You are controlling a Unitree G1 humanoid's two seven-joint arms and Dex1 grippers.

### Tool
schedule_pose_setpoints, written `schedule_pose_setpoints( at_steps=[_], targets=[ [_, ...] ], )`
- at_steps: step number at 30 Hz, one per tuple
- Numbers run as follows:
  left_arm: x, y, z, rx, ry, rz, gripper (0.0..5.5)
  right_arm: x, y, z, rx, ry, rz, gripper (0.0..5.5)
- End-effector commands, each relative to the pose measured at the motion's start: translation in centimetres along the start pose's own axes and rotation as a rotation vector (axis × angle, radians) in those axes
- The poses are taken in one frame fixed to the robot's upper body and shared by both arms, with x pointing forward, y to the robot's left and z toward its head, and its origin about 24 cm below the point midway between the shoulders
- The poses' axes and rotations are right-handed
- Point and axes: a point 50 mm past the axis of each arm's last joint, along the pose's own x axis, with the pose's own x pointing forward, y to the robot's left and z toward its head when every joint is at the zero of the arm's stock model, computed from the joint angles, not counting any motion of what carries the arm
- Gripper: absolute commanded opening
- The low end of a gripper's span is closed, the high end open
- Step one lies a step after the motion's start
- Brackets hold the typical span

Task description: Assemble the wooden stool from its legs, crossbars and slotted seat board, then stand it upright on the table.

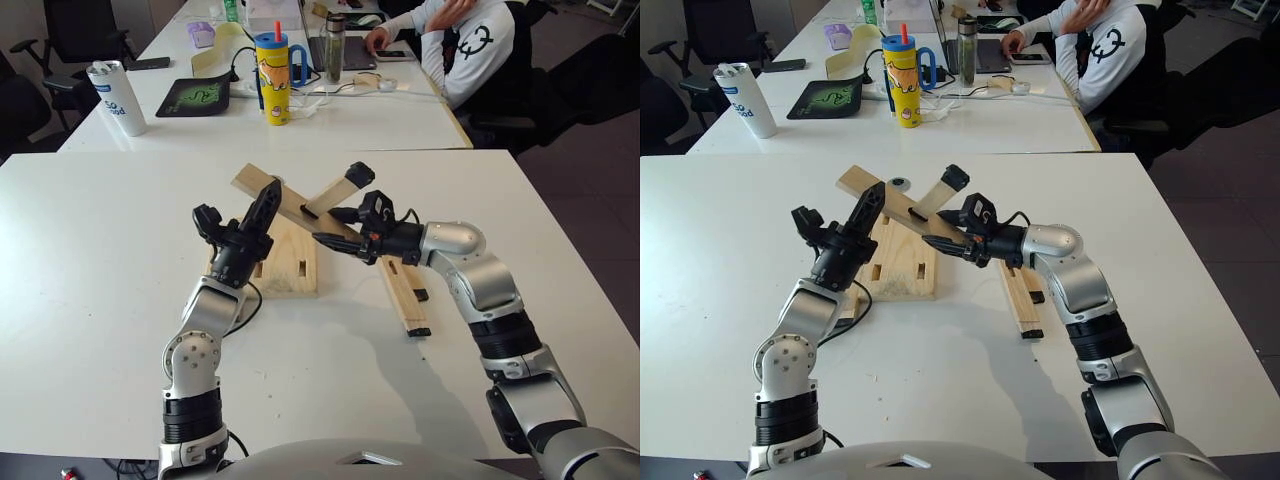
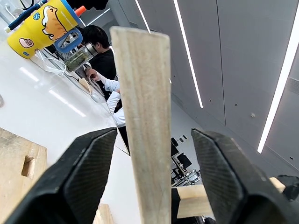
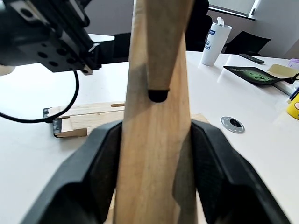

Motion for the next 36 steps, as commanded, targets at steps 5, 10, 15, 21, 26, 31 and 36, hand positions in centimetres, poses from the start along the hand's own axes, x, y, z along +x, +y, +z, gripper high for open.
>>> schedule_pose_setpoints(
  at_steps=[5,10,15,21,26,31,36],
  targets=[
    [-0.6,-0.5,-0.6,-0.092,-0.07,0.036,1.71,0.1,0.6,0.7,-0.045,-0.015,0.044,2.09],
    [-1.4,0.0,-0.3,-0.119,-0.114,0.091,1.09,0.0,1.1,0.2,-0.064,0.003,0.04,2.09],
    [-1.8,0.3,-0.4,-0.12,-0.126,0.128,1.05,0.0,1.5,-0.4,-0.105,0.033,0.042,2.09],
    [-2.2,1.5,0.1,-0.13,-0.187,0.221,1.05,-0.3,2.0,-0.7,-0.091,0.046,0.087,2.53],
    [-3.0,2.4,1.5,-0.027,-0.241,0.288,1.05,-0.8,1.7,-0.9,-0.102,0.058,0.067,3.1],
    [-4.5,2.6,4.5,0.131,-0.266,0.296,1.04,-1.9,0.2,-1.8,-0.11,0.101,-0.048,3.1],
    [-6.3,2.2,7.4,0.314,-0.261,0.332,1.04,-2.3,-2.6,-3.3,-0.117,0.13,-0.352,3.1]
  ],
)
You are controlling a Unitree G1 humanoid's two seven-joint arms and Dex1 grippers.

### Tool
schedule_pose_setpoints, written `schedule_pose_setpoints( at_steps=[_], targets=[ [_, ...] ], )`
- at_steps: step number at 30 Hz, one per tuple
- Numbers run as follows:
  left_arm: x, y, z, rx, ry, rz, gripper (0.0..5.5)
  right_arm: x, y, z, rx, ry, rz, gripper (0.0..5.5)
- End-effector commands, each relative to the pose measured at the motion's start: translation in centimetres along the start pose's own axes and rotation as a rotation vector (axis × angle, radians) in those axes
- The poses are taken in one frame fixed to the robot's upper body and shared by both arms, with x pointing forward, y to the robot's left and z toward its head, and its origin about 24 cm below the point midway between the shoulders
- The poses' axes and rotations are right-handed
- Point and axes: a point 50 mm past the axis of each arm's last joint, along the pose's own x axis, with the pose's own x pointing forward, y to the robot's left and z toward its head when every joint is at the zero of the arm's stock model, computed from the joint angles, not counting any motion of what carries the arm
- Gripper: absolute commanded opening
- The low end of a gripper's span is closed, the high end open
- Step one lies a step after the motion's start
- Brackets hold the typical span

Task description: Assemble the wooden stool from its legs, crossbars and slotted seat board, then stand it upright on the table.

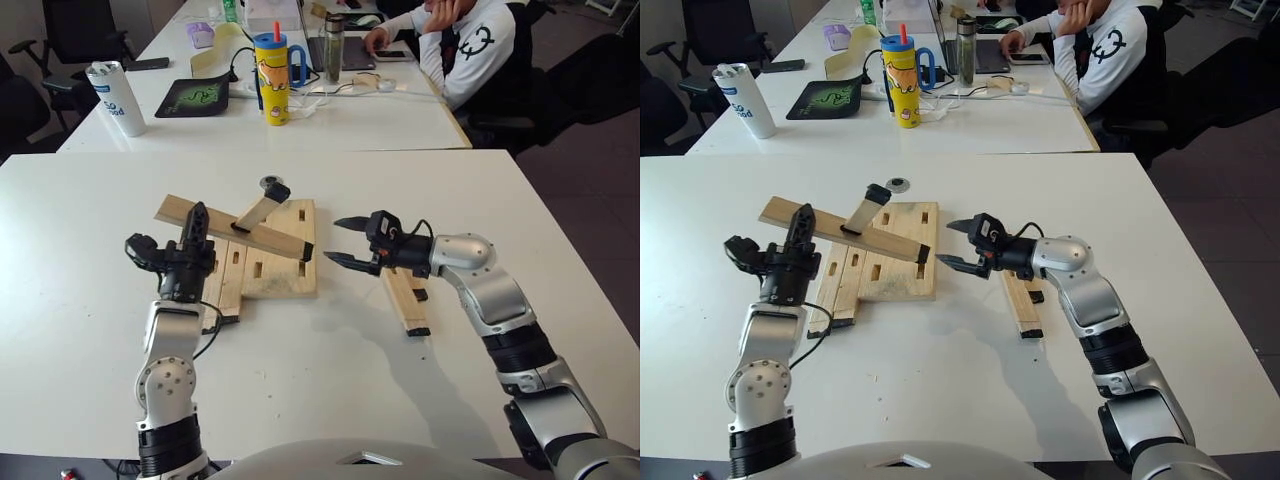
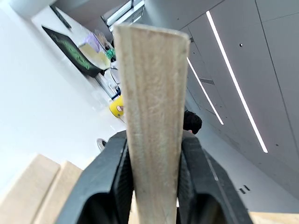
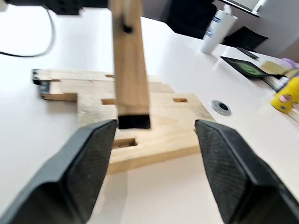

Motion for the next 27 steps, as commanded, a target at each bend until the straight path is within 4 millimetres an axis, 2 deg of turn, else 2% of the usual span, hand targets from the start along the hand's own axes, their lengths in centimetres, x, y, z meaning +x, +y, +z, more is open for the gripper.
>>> schedule_pose_setpoints(
  at_steps=[1,4,9,16,21,27],
  targets=[
    [-0.8,0.1,2.1,0.128,-0.005,-0.005,1.04,0.2,-1.7,-0.8,0.001,0.011,-0.202,2.91],
    [-1.2,0.1,2.3,0.163,0.009,-0.005,1.04,0.2,-1.7,-1.7,0.025,0.026,-0.295,2.53],
    [-0.8,1.0,1.5,0.209,0.035,0.048,1.04,0.6,-1.5,-2.4,0.089,0.023,-0.443,1.68],
    [-0.8,1.9,1.9,0.277,0.025,0.081,1.04,0.5,-1.3,-3.2,0.127,0.037,-0.562,1.66],
    [-0.7,1.9,1.8,0.316,0.051,0.071,1.04,0.5,-0.6,-3.8,0.141,0.049,-0.584,1.66],
    [-0.7,2.1,2.0,0.358,0.072,0.124,1.04,0.5,0.1,-3.8,0.078,0.05,-0.587,1.66]
  ],
)
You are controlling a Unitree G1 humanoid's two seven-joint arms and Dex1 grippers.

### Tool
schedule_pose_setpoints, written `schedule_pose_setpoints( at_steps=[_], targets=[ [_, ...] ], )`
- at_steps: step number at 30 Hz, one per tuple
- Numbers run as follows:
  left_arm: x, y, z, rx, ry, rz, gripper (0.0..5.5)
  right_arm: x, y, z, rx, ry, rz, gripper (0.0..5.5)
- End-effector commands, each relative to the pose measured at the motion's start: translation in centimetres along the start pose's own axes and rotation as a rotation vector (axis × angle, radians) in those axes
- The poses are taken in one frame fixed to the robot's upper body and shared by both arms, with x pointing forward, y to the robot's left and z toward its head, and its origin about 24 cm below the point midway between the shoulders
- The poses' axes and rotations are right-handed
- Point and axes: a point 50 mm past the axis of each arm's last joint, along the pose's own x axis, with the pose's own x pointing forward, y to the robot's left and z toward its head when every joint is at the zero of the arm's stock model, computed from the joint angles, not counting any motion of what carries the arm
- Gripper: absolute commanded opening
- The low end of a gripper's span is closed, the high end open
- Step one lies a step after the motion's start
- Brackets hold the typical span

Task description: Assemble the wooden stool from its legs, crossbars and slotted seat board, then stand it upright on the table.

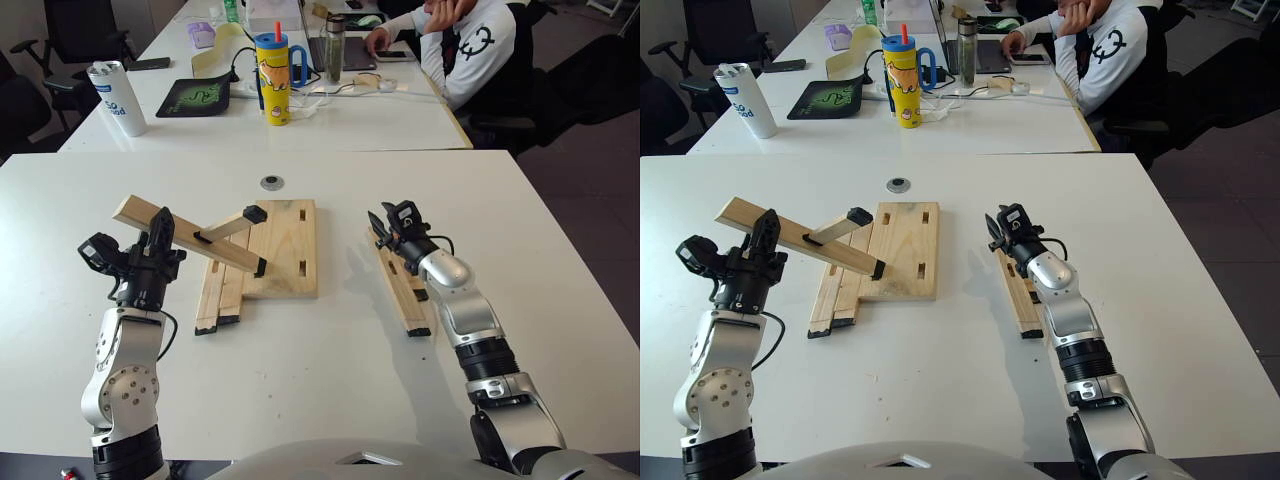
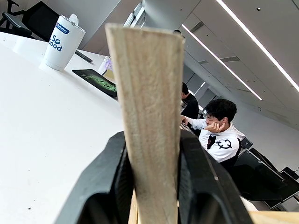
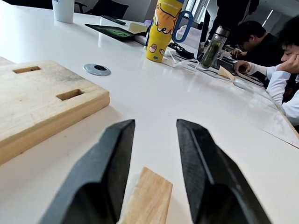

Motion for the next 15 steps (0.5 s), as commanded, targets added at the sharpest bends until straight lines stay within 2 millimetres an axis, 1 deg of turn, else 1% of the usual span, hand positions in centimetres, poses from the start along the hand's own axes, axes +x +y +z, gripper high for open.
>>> schedule_pose_setpoints(
  at_steps=[1,5,7,9,11,13,15],
  targets=[
    [-0.4,0.8,-0.4,0.078,0.059,0.084,1.04,-0.1,0.4,0.2,-0.026,-0.014,-0.006,1.66],
    [-1.5,1.7,-1.0,0.069,0.086,0.197,1.04,-0.2,0.5,0.1,-0.03,-0.012,-0.017,1.66],
    [-2.3,2.2,-1.1,0.076,0.07,0.262,1.04,-0.1,0.5,0.1,-0.032,-0.012,-0.02,1.66],
    [-2.6,2.3,-1.1,0.076,0.064,0.291,1.04,-0.2,0.4,0.0,-0.033,-0.01,-0.027,1.66],
    [-2.6,2.1,-1.3,0.096,0.075,0.283,1.04,-0.4,0.4,0.0,-0.034,-0.007,-0.034,1.66],
    [-2.3,1.5,-1.5,0.186,0.096,0.237,1.04,-0.4,0.5,0.0,-0.036,-0.008,-0.035,1.66],
    [-1.9,0.4,-2.1,0.284,0.126,0.178,1.04,-0.3,0.5,0.1,-0.038,-0.011,-0.034,1.66]
  ],
)
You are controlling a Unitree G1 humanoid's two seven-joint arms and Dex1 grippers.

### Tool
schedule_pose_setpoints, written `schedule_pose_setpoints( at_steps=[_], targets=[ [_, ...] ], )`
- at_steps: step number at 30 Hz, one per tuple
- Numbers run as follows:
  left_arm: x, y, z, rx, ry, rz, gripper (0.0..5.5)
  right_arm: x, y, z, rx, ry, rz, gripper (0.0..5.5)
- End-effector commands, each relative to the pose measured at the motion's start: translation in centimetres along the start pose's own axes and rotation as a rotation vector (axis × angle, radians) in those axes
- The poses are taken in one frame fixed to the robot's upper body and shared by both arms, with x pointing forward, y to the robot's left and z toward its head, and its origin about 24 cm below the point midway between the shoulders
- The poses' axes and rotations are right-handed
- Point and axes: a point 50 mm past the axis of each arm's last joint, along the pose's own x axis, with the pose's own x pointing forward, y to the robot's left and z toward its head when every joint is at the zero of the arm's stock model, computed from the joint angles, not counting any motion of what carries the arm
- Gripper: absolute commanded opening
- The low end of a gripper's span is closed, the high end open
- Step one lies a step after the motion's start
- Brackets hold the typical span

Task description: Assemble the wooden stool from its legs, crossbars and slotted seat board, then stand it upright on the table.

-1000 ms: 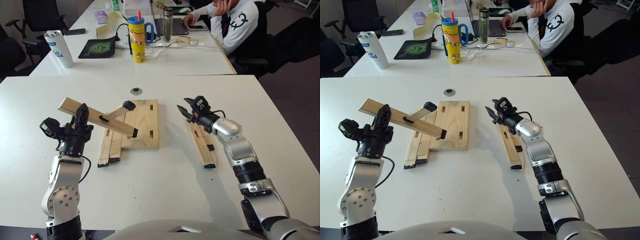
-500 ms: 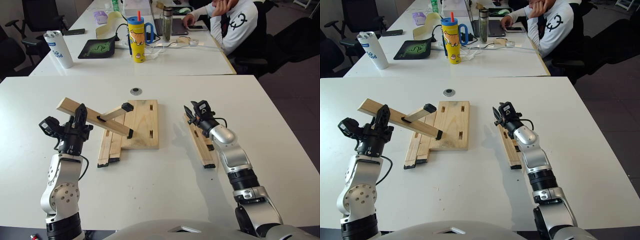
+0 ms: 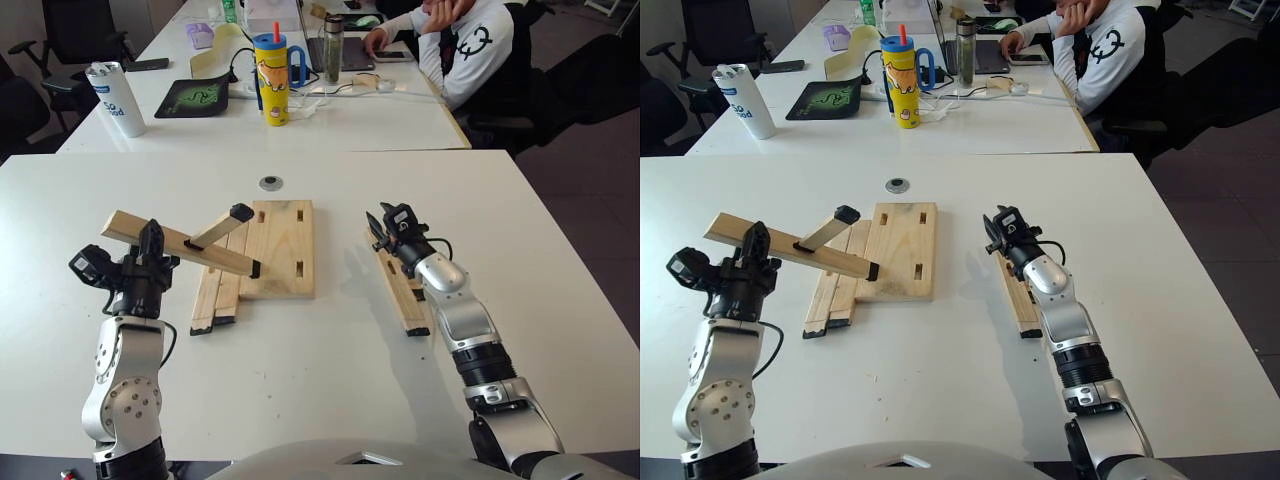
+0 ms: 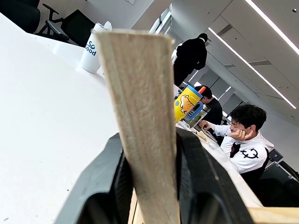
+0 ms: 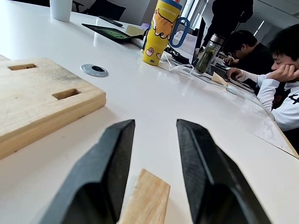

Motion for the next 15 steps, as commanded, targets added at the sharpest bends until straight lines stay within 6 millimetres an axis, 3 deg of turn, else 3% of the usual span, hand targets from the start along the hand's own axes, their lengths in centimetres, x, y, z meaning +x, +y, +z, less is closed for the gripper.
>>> schedule_pose_setpoints(
  at_steps=[1,9,15],
  targets=[
    [-0.3,0.0,-2.1,0.269,0.134,0.026,1.04,0.0,0.0,0.2,-0.011,-0.004,-0.011,1.66],
    [-0.5,-1.8,-4.0,0.382,0.148,-0.044,1.04,0.0,-0.2,0.2,-0.024,-0.006,-0.026,1.66],
    [-0.1,-3.5,-4.2,0.481,0.132,-0.147,1.04,0.2,0.0,0.3,-0.028,-0.009,-0.023,1.66]
  ],
)
